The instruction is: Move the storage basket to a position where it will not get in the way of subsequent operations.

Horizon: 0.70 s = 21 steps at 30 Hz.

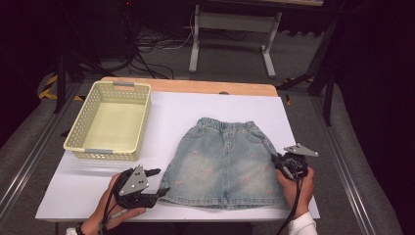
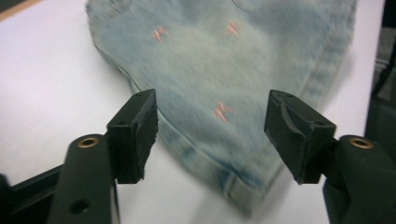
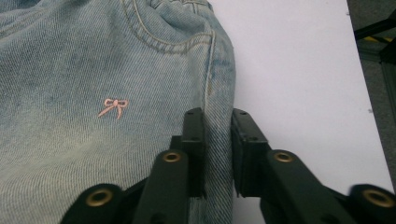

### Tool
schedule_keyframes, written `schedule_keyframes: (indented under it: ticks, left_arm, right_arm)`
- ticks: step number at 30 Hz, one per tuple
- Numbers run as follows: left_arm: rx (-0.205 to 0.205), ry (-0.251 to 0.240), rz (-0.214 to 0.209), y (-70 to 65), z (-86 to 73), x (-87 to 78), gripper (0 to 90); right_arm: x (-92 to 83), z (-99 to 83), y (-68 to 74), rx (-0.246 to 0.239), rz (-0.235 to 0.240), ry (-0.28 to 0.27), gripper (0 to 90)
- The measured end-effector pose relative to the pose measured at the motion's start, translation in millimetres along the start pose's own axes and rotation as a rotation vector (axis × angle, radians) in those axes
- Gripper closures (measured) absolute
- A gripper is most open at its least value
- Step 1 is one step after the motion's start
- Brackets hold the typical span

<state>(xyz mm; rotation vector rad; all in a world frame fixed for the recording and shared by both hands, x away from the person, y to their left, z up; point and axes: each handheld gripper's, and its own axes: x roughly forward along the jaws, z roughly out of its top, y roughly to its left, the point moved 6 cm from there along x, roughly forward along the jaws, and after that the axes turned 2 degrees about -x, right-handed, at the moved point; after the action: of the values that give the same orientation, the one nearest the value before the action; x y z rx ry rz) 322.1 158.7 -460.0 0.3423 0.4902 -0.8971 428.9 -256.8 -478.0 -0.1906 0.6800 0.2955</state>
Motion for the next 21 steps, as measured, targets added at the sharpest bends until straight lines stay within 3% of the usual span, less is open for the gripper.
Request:
schedule_keyframes:
  ticks: [2, 3, 4, 9, 10, 13, 14, 15, 16, 17, 18, 20, 21]
  left_arm:
    - [0.004, 0.0, 0.003, -0.3, 2.9, 0.8, 32.8]
    - [0.035, 0.001, 0.03, -0.4, 14.2, 5.3, 32.8]
    - [0.044, -0.009, 0.031, 0.1, 21.5, 8.9, 32.5]
    - [0.0, -0.032, 0.045, 16.0, 51.7, 36.3, 34.1]
    - [-0.011, -0.028, 0.084, 27.2, 60.6, 47.8, 34.6]
    - [-0.054, -0.015, 0.125, 48.8, 72.4, 67.9, 36.7]
    - [-0.054, -0.015, 0.125, 48.8, 72.4, 67.9, 37.2]
    - [-0.079, -0.007, 0.145, 59.5, 77.3, 77.4, 37.2]
    - [-0.091, -0.005, 0.158, 64.3, 79.5, 82.1, 39.0]
    - [-0.124, 0.001, 0.18, 75.8, 84.0, 92.1, 39.5]
    - [-0.124, 0.001, 0.18, 75.8, 84.0, 92.1, 40.7]
    - [-0.152, 0.025, 0.212, 90.1, 86.5, 106.8, 42.4]
    - [-0.174, 0.043, 0.224, 99.1, 86.6, 116.8, 43.4]
  right_arm:
    - [0.5, 1.3, 0.7, -0.009, -0.007, -0.002, 72.1]
    - [0.7, 2.1, 1.3, -0.01, -0.009, -0.005, 70.6]
    - [1.1, 6.2, 2.8, -0.024, -0.008, -0.019, 66.4]
    - [5.0, 27.6, 10.5, -0.047, 0.027, -0.063, 52.6]
    - [9.3, 36.9, 14.5, -0.078, 0.041, -0.07, 51.4]
    - [21.0, 51.7, 15.9, -0.119, 0.037, -0.068, 49.9]
    - [21.0, 51.7, 15.9, -0.119, 0.037, -0.068, 49.9]
    - [26.3, 56.4, 15.5, -0.13, 0.041, -0.07, 49.9]
    - [39.5, 64.7, 11.9, -0.125, 0.052, -0.052, 49.9]
    - [43.7, 67.1, 10.9, -0.121, 0.065, -0.05, 49.8]
    - [49.0, 69.8, 8.9, -0.115, 0.068, -0.047, 49.7]
    - [55.1, 72.7, 6.3, -0.113, 0.06, -0.039, 49.3]
    - [63.3, 76.2, 4.4, -0.109, 0.078, -0.03, 48.6]
